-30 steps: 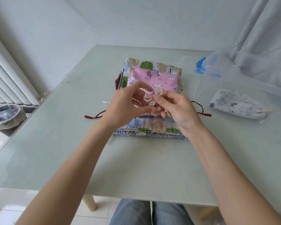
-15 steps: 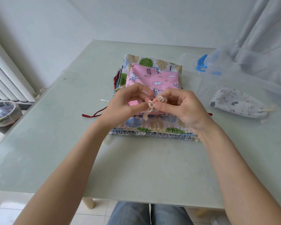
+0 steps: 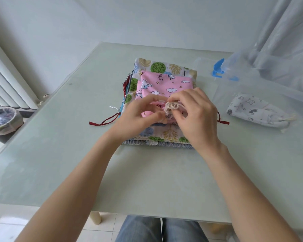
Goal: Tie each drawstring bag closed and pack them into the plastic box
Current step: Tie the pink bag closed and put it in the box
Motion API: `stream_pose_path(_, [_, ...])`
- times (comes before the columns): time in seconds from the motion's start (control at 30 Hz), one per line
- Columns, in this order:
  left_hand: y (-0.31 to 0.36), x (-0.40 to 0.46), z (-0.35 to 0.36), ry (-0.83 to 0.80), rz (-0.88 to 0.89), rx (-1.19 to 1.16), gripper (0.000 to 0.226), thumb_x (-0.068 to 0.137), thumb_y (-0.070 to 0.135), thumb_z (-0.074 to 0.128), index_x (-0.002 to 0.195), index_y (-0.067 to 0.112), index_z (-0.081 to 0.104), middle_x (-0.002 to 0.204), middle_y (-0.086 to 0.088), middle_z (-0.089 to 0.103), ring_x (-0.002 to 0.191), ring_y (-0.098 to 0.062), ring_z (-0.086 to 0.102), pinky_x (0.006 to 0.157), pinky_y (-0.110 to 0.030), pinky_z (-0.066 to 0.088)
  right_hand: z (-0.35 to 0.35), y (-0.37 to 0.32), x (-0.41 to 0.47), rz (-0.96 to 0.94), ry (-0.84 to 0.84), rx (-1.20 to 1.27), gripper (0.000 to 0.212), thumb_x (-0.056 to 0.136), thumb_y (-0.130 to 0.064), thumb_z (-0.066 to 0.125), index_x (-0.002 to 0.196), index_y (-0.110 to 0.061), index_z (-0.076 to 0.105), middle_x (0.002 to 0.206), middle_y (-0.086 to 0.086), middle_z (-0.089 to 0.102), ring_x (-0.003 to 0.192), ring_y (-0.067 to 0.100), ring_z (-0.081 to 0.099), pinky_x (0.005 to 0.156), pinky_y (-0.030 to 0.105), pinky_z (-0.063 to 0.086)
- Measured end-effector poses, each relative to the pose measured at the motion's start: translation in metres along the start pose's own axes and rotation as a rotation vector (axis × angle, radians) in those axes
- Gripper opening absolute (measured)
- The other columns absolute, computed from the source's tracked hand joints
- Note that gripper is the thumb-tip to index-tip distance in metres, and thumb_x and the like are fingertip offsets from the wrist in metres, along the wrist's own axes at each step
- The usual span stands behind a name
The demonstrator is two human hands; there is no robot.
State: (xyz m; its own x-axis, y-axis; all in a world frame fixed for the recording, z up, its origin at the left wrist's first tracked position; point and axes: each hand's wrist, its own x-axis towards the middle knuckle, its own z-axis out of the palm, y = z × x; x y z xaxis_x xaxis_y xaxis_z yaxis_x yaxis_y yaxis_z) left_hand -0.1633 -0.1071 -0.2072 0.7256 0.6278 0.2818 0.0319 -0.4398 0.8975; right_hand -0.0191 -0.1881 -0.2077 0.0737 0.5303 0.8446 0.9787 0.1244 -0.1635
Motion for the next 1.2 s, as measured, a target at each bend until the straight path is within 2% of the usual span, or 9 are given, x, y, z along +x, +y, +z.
stream_pose_path(0.1, [0.003,0.001,0.000,0.033,-0.017,-0.197,0.024,0.094,0.014,0.047,0.108,0.017,0.065,0.078,0.002,0.066,0.078,-0.013,0.064,0.080,-0.025,0.051,-0.002,0.004,0.002,-0.097,0.111,0.041,0.010,0.083,-0.003,0.065,0.075,-0.009,0.068,0.074,-0.001,0.067,0.070,0.022,0.051,0.063,0.026,0.043])
stream_pose_path(0.23, [0.004,0.002,0.000,-0.005,0.005,-0.130,0.015,0.093,0.012,0.054,0.099,0.017,0.067,0.082,0.007,0.066,0.078,-0.010,0.061,0.079,-0.022,0.050,-0.004,0.003,0.001,-0.196,0.134,0.081,0.028,0.094,-0.012,0.052,0.072,-0.006,0.068,0.075,0.000,0.068,0.072,0.020,0.049,0.065,0.025,0.042])
stream_pose_path(0.33, [0.007,0.002,-0.002,0.019,-0.008,-0.117,0.012,0.089,0.011,0.060,0.098,0.008,0.068,0.086,-0.008,0.069,0.080,-0.017,0.065,0.079,-0.024,0.051,-0.002,0.005,0.000,-0.202,0.136,0.092,0.020,0.089,-0.006,0.060,0.070,-0.005,0.066,0.074,0.000,0.067,0.071,0.021,0.049,0.063,0.027,0.043])
stream_pose_path(0.47, [0.015,0.002,-0.007,0.067,0.129,0.320,0.005,0.089,0.013,0.062,0.092,0.010,0.065,0.081,0.015,0.067,0.074,-0.003,0.065,0.071,-0.015,0.051,-0.001,0.012,-0.004,-0.197,0.074,0.121,0.015,0.079,0.004,0.069,0.067,-0.005,0.066,0.076,0.000,0.068,0.073,0.024,0.054,0.064,0.031,0.046])
stream_pose_path(0.57, [0.021,0.000,-0.009,0.109,0.269,0.602,0.010,0.088,0.020,0.057,0.093,0.013,0.063,0.078,0.013,0.065,0.070,0.000,0.062,0.066,-0.021,0.052,-0.004,0.016,-0.004,-0.134,0.043,0.225,0.010,0.076,0.001,0.074,0.071,-0.006,0.070,0.082,0.000,0.071,0.077,0.023,0.059,0.070,0.030,0.048])
stream_pose_path(0.73, [0.021,-0.004,-0.017,0.236,0.288,0.520,0.009,0.082,0.007,0.067,0.087,0.013,0.072,0.072,0.007,0.066,0.073,-0.002,0.063,0.066,-0.005,0.047,-0.010,0.016,-0.006,-0.012,0.036,0.326,0.009,0.080,-0.011,0.075,0.076,-0.003,0.071,0.086,0.004,0.071,0.082,0.023,0.061,0.078,0.026,0.048])
stream_pose_path(0.93, [0.021,-0.015,-0.023,0.362,0.248,0.458,0.010,0.079,0.006,0.068,0.085,0.013,0.072,0.073,0.003,0.069,0.074,-0.005,0.065,0.067,-0.009,0.050,-0.022,0.018,-0.009,0.229,-0.075,0.402,0.010,0.085,-0.020,0.068,0.082,-0.010,0.064,0.101,0.001,0.064,0.096,0.015,0.057,0.082,0.025,0.044])
stream_pose_path(1.1, [0.019,-0.023,-0.023,0.291,0.225,0.420,0.008,0.086,0.007,0.064,0.091,0.010,0.070,0.080,0.017,0.065,0.078,-0.007,0.065,0.074,-0.011,0.050,-0.032,0.012,-0.015,0.520,-0.210,0.594,0.010,0.085,-0.020,0.068,0.078,-0.022,0.061,0.080,-0.008,0.065,0.073,0.004,0.061,0.072,0.019,0.046])
stream_pose_path(1.2, [0.010,-0.026,-0.022,0.275,0.233,0.525,0.008,0.086,0.004,0.064,0.090,0.009,0.069,0.078,0.011,0.064,0.080,-0.008,0.062,0.073,-0.006,0.046,-0.038,0.011,-0.018,0.523,-0.239,0.600,0.010,0.083,-0.014,0.069,0.077,-0.019,0.062,0.072,-0.009,0.067,0.065,0.001,0.062,0.068,0.016,0.047])
